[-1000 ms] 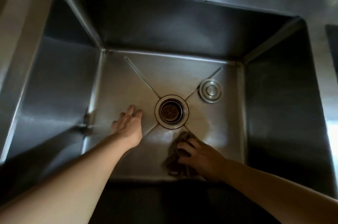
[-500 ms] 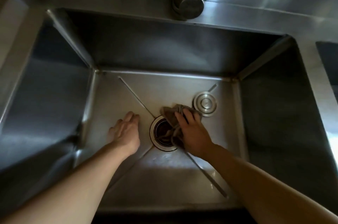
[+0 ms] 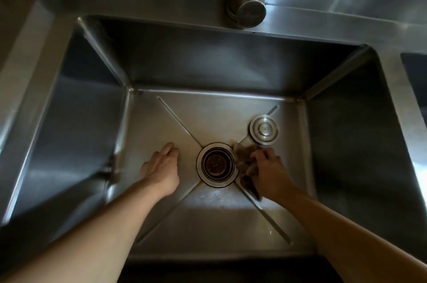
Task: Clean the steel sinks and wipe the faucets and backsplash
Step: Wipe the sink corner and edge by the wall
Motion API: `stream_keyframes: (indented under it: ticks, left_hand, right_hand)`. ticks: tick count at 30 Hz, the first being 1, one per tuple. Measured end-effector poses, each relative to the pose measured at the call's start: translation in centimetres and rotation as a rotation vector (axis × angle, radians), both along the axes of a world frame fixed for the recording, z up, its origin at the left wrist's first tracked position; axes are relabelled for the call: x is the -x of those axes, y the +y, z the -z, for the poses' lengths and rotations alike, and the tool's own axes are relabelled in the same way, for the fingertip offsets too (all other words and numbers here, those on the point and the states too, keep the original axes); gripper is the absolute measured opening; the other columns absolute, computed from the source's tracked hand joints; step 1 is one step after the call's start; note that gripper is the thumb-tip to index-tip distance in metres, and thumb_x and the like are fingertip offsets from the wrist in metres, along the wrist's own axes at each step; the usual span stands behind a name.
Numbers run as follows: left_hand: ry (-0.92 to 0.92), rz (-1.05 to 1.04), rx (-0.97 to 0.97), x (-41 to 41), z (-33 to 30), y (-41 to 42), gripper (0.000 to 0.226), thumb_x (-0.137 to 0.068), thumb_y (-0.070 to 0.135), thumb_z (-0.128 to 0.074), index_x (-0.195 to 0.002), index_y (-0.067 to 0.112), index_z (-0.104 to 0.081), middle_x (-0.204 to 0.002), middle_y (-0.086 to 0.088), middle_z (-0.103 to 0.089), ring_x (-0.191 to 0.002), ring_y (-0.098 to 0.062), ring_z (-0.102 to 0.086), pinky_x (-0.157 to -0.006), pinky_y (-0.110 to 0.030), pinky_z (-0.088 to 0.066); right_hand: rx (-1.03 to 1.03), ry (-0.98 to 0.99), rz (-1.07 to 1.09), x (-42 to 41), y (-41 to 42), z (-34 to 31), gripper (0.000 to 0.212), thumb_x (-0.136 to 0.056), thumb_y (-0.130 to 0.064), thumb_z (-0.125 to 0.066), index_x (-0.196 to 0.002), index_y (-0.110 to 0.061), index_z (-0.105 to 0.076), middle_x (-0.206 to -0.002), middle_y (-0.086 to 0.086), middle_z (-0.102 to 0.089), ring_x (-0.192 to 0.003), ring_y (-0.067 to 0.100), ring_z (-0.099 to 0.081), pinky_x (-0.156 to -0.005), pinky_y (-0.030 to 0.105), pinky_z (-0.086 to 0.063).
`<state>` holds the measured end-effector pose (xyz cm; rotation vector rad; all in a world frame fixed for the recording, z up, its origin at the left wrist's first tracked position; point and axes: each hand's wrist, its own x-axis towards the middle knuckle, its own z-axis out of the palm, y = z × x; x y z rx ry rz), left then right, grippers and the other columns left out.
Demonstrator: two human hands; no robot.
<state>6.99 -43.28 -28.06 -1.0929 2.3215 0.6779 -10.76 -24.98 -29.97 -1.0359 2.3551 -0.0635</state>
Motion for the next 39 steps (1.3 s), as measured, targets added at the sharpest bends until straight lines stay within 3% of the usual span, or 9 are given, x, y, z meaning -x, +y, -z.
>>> stream_keyframes:
  ticks: [5, 12, 16, 19, 23, 25, 29, 33, 39]
  left_hand:
    - [-0.042, 0.061, -0.015, -0.7, -0.1, 0.5, 0.061, -0.089, 0.005, -0.041, -0.146, 0.023, -0.028, -0.158, 0.010, -0.003, -0.137, -0.021, -0.024, -0.105, -0.037, -0.037]
    - [-0.051, 0.098, -0.032, -1.3, -0.1, 0.5, 0.060, -0.087, 0.003, -0.041, -0.144, 0.020, -0.032, -0.156, 0.009, -0.008, -0.137, -0.021, -0.026, -0.107, -0.037, -0.035]
    - [-0.078, 0.124, -0.006, -2.3, -0.4, 1.4, 0.059, -0.087, 0.008, -0.048, -0.142, 0.022, -0.034, -0.153, 0.008, -0.016, -0.134, -0.022, -0.032, -0.102, -0.038, -0.038]
    - [-0.101, 0.153, -0.026, -3.3, -0.1, 1.9, 0.063, -0.087, 0.008, -0.047, -0.146, 0.024, -0.029, -0.157, 0.008, -0.005, -0.138, -0.023, -0.025, -0.106, -0.040, -0.034]
    - [-0.122, 0.171, -0.035, -3.5, 0.1, 2.0, 0.068, -0.087, 0.007, -0.047, -0.148, 0.025, -0.025, -0.159, 0.009, 0.005, -0.143, -0.023, -0.014, -0.110, -0.041, -0.030]
    - [-0.130, 0.188, -0.031, -3.3, 0.0, 2.0, 0.067, -0.086, 0.008, -0.048, -0.147, 0.024, -0.026, -0.159, 0.007, 0.003, -0.143, -0.023, -0.015, -0.109, -0.040, -0.031]
    - [-0.140, 0.201, -0.047, -3.4, 0.4, 2.0, 0.067, -0.086, 0.006, -0.049, -0.147, 0.024, -0.027, -0.159, 0.007, 0.002, -0.143, -0.025, -0.015, -0.111, -0.039, -0.031]
    - [-0.107, 0.215, -0.087, -3.6, 0.9, 1.1, 0.056, -0.090, 0.007, -0.041, -0.143, 0.021, -0.035, -0.158, 0.005, -0.009, -0.139, -0.026, -0.026, -0.110, -0.040, -0.032]
    - [-0.030, 0.163, -0.115, -4.2, -1.1, 1.2, 0.060, -0.088, 0.001, -0.039, -0.145, 0.019, -0.033, -0.152, 0.000, -0.030, -0.137, -0.022, -0.033, -0.111, -0.038, -0.032]
  right_hand:
    - [-0.198, -0.012, -0.006, -3.2, -0.3, -0.9, 0.075, -0.075, -0.039, -0.070, -0.137, -0.015, -0.033, -0.136, 0.013, -0.026, -0.117, 0.037, -0.039, -0.101, 0.037, -0.034]
    - [-0.104, -0.368, 0.079, -7.6, -2.5, -1.4, 0.049, -0.084, -0.015, -0.062, -0.129, -0.015, -0.042, -0.135, 0.011, -0.033, -0.108, 0.028, -0.046, -0.090, 0.030, -0.042]
    - [-0.106, -0.144, 0.208, -5.0, 0.2, -2.9, 0.051, -0.082, -0.013, -0.065, -0.129, -0.016, -0.043, -0.133, 0.013, -0.035, -0.115, 0.031, -0.047, -0.091, 0.033, -0.044]
    - [-0.347, -0.042, 0.345, -2.0, 3.7, -3.3, 0.065, -0.083, -0.022, -0.066, -0.139, -0.013, -0.035, -0.143, 0.018, -0.030, -0.129, 0.037, -0.036, -0.104, 0.041, -0.035]
    - [-0.761, -0.150, 0.127, -2.5, 5.5, -2.8, 0.072, -0.099, -0.030, -0.040, -0.150, 0.000, 0.001, -0.155, 0.023, -0.013, -0.141, 0.037, -0.022, -0.115, 0.047, -0.021]
    - [-0.796, -0.231, 0.048, -4.2, 4.2, -2.7, 0.063, -0.102, -0.028, -0.032, -0.151, -0.003, -0.002, -0.155, 0.024, -0.012, -0.141, 0.038, -0.021, -0.115, 0.048, -0.020]
    - [-0.710, -0.398, 0.075, -6.5, 0.5, -2.8, 0.029, -0.098, -0.021, -0.045, -0.122, -0.004, -0.048, -0.142, 0.017, -0.040, -0.120, 0.029, -0.045, -0.109, 0.041, -0.036]
    - [-0.408, -0.431, 0.359, -7.4, -1.6, -2.5, 0.065, -0.087, -0.018, -0.062, -0.143, -0.009, -0.031, -0.146, 0.019, -0.030, -0.133, 0.035, -0.034, -0.106, 0.040, -0.032]
    - [-0.060, -0.341, 0.491, -7.6, -3.0, -4.9, 0.044, -0.088, -0.013, -0.053, -0.130, -0.008, -0.042, -0.125, 0.017, -0.045, -0.107, 0.033, -0.054, -0.087, 0.030, -0.046]
